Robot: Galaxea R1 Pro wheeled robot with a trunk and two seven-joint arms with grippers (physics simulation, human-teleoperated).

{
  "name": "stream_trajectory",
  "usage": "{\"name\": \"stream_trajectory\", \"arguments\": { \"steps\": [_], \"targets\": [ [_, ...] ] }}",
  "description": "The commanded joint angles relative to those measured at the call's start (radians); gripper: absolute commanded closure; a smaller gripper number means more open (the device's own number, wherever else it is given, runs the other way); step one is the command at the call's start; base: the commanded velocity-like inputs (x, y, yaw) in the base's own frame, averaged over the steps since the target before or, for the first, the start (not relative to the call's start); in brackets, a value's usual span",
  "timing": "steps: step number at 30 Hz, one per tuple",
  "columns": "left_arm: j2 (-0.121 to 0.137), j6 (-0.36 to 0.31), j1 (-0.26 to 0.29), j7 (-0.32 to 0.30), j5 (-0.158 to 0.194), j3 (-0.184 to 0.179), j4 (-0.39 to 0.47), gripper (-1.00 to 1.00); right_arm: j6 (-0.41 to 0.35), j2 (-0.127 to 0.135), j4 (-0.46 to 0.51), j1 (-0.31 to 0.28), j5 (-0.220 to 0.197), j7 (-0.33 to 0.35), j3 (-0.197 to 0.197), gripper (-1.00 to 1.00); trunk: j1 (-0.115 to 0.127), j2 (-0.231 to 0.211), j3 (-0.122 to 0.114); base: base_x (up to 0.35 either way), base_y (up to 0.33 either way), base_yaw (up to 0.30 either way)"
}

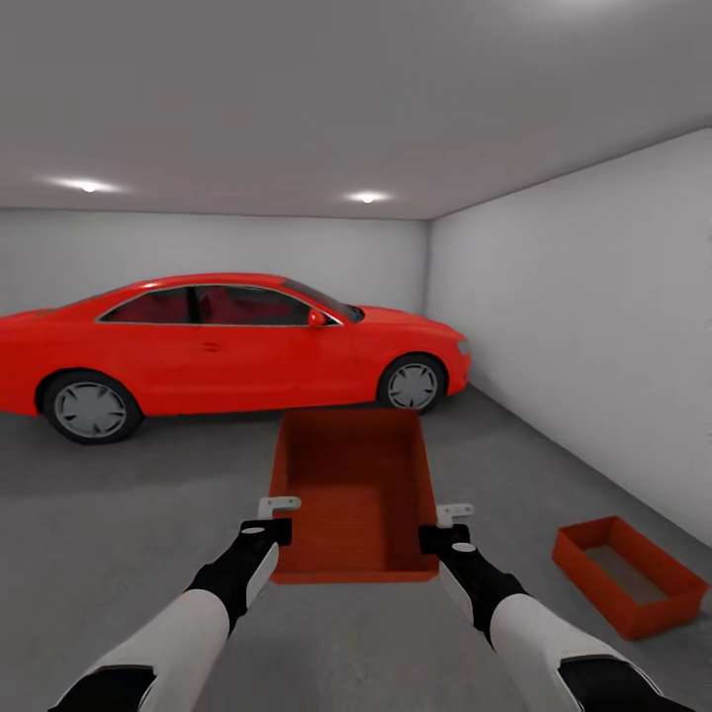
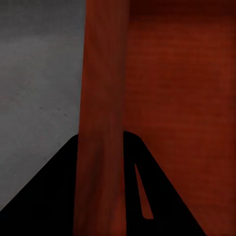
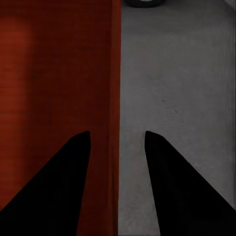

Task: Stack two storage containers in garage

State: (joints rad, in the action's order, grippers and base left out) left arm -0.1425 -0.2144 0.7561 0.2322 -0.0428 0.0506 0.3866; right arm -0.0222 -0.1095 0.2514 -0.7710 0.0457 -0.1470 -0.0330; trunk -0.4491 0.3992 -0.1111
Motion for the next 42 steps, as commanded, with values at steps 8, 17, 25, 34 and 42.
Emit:
{"name": "stream_trajectory", "arguments": {
  "steps": [8,17,25,34,42],
  "targets": [
    [-0.002,0.066,0.000,-0.002,-0.005,0.003,0.005,1.00,-0.002,-0.007,-0.003,0.000,-0.012,0.000,0.004,1.00,-0.001,0.001,0.000,0.322,0.000,-0.241],
    [-0.002,0.066,0.000,-0.002,-0.005,0.003,0.005,1.00,-0.002,-0.006,-0.003,0.000,-0.012,0.001,0.004,1.00,-0.001,0.001,0.000,0.322,0.000,-0.241],
    [-0.002,0.066,0.000,-0.002,-0.005,0.003,0.005,1.00,-0.002,-0.007,-0.003,0.000,-0.012,0.001,0.004,1.00,-0.001,0.001,0.000,0.322,0.000,-0.241],
    [-0.002,0.066,0.000,-0.003,-0.005,0.004,0.002,1.00,-0.002,-0.007,-0.003,0.000,-0.012,0.001,0.004,1.00,-0.001,0.001,0.000,0.322,0.000,-0.241],
    [-0.002,0.066,0.000,-0.003,-0.004,0.003,0.001,1.00,-0.002,-0.007,-0.003,0.000,-0.012,0.001,0.004,1.00,-0.001,0.001,0.000,0.322,0.000,-0.241]
  ]
}}
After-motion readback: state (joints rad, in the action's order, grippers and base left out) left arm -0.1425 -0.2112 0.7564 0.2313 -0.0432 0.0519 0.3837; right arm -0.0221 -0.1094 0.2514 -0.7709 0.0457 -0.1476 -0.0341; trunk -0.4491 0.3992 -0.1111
